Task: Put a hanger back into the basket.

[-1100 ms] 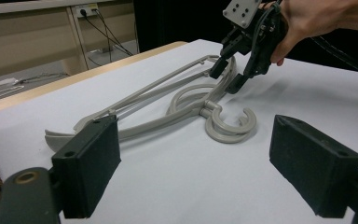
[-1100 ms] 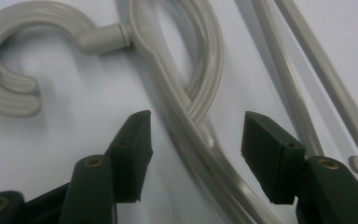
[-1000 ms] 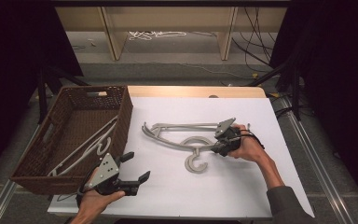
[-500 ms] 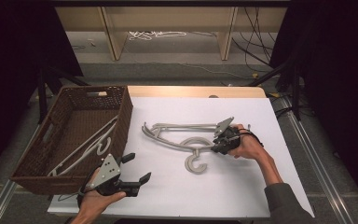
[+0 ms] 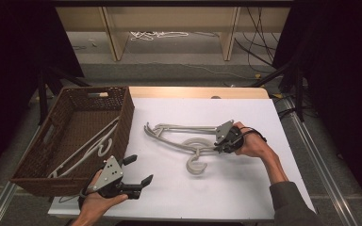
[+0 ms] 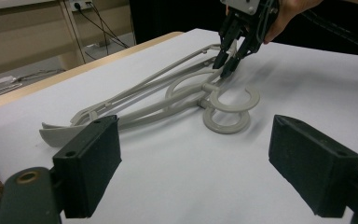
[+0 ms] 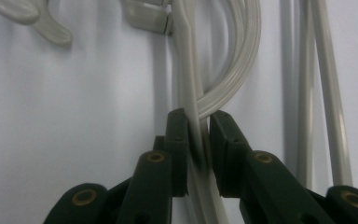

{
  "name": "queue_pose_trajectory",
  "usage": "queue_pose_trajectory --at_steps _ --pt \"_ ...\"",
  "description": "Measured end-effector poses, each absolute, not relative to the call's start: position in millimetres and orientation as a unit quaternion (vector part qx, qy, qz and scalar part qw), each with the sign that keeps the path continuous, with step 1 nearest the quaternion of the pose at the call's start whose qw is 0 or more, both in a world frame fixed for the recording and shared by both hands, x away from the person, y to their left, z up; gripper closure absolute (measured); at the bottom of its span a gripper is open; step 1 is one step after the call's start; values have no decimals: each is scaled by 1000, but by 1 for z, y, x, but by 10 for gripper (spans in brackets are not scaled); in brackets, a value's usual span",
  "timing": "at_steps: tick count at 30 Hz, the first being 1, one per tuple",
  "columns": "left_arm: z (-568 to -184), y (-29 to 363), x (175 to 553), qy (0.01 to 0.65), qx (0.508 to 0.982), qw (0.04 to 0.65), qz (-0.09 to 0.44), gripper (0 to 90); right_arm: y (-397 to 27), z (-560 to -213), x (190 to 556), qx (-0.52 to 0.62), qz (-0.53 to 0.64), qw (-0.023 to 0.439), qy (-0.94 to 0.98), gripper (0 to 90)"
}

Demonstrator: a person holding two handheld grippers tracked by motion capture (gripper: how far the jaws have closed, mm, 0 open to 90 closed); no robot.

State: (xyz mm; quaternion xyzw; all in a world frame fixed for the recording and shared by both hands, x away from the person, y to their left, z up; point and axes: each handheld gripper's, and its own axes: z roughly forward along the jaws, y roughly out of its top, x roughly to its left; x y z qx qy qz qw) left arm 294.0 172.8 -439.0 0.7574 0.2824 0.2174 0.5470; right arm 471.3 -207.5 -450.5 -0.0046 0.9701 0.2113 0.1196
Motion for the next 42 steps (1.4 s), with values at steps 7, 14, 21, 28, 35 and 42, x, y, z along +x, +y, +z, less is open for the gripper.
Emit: queue_pose_trajectory --at_steps 7,14,21,28,35,42 --pt "-439 172 295 283 756 547 220 169 -209 -443 467 -22 223 131 966 805" --pt "-439 171 295 282 755 549 222 178 -212 -428 460 -34 231 172 957 825" --pt "-438 171 295 278 756 546 231 188 -210 -416 452 -36 243 199 949 827" --pt "-430 159 296 252 766 541 237 190 -206 -404 433 -51 255 198 945 828" --pt "-421 138 312 221 804 496 245 191 -202 -403 419 -72 253 192 945 828" --pt "-420 119 336 216 831 456 233 215 -200 -401 411 -77 257 185 945 828"
